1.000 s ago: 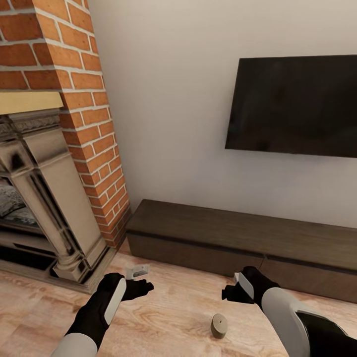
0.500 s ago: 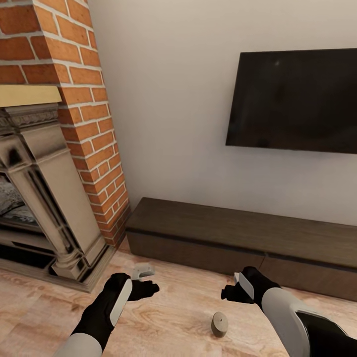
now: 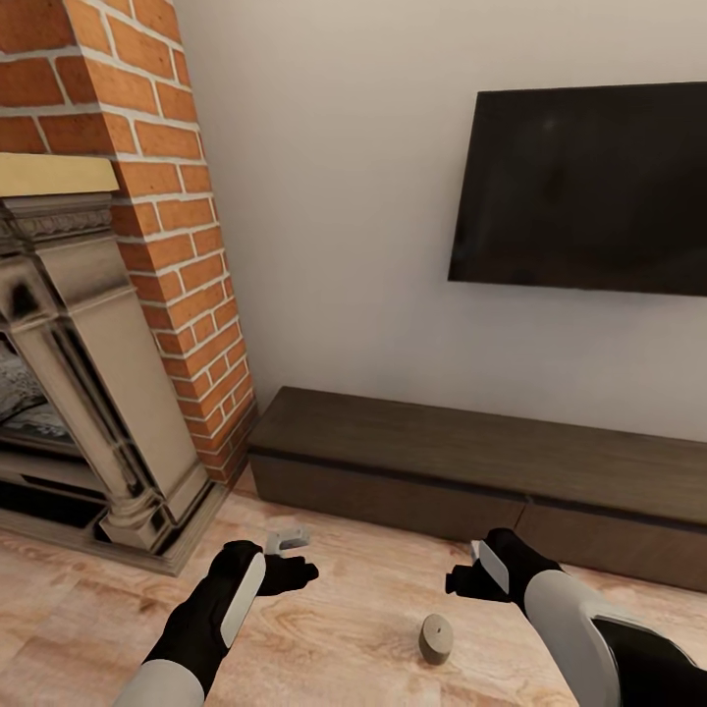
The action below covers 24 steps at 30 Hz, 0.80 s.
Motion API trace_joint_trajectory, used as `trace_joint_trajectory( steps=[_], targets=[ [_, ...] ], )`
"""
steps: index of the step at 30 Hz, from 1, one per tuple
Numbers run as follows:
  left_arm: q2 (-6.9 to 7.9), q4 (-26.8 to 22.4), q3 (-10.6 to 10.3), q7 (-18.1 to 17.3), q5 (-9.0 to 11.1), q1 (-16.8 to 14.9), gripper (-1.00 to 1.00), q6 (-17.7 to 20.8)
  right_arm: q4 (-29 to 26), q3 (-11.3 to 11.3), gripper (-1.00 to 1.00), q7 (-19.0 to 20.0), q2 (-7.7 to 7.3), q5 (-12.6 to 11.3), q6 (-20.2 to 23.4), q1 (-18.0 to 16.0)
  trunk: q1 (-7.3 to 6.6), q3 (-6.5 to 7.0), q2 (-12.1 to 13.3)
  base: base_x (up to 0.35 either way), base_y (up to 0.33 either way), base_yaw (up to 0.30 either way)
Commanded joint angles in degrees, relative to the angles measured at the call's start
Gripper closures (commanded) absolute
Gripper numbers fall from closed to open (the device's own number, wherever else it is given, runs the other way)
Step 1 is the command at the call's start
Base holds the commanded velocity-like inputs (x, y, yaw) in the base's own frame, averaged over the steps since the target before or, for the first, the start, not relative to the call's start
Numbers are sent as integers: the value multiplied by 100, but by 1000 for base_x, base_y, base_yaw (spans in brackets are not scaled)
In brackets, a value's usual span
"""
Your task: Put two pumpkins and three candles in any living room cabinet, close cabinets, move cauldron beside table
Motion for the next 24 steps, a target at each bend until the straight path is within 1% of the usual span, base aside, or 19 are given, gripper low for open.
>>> trace_joint_trajectory(
  steps=[1, 24],
  targets=[
    [1, -6, -6, 38, 49, -3, -100, 22, -8, -49, -100, 0, 3, 57, 30, -2, 22, -24, -44, 0, 0, 0],
    [-6, -6, -13, 56, 50, -3, -100, 19, -8, -47, -100, 39, 10, 68, 6, 7, 527, -437, -967, 0, 0, 0]
  ],
)
